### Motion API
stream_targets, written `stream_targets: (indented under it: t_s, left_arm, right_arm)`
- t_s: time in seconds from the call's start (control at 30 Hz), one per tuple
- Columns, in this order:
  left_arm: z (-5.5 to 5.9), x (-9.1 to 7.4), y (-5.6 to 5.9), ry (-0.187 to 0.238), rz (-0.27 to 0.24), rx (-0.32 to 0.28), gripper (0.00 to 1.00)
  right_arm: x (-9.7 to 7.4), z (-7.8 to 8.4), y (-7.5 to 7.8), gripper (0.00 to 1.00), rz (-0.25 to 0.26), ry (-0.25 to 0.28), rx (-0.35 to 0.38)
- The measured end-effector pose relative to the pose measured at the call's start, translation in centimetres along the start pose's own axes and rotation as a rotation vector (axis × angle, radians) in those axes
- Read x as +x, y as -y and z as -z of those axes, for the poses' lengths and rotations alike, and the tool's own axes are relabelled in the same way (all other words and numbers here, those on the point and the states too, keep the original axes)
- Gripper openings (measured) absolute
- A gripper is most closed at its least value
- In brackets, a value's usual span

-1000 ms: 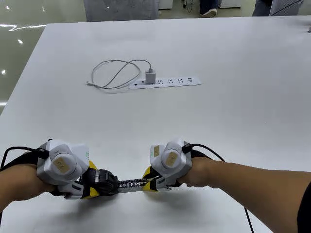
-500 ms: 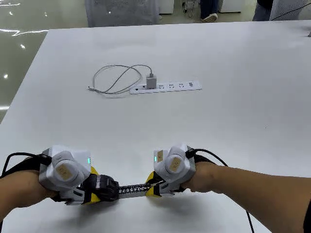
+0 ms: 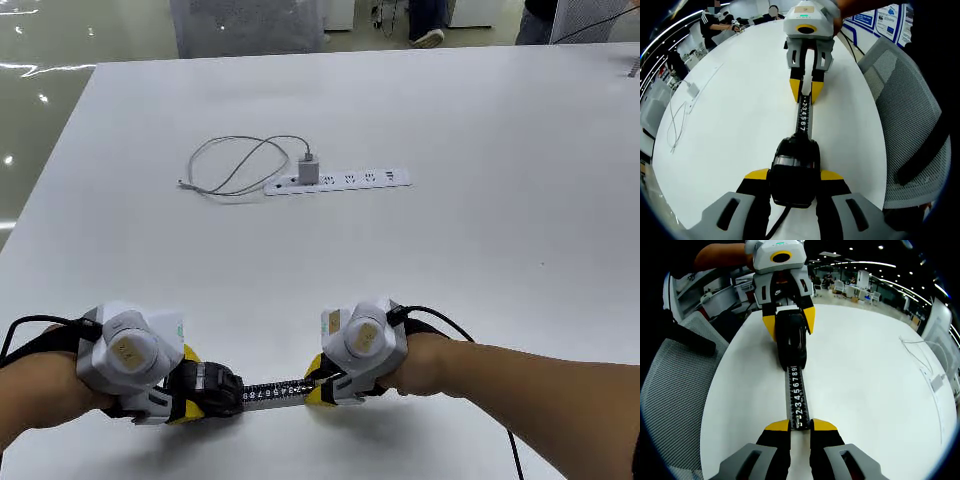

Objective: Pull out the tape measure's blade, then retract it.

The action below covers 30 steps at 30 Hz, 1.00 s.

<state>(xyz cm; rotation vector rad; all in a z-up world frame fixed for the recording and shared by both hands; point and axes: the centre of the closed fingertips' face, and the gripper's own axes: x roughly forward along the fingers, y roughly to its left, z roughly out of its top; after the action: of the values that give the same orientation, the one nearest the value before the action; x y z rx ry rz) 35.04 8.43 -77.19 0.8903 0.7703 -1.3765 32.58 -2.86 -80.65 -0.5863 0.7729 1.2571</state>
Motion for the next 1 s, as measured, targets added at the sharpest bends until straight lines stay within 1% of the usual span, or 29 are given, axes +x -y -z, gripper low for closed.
stream_targets:
  t_s: [1.0]
  left_arm:
    - [0.0,0.0,0.0,0.001,-0.005,-0.008,0.3]
  right_arm:
    - [-1.2,1.4,0.2,0.09,0.001,-0.01,0.011]
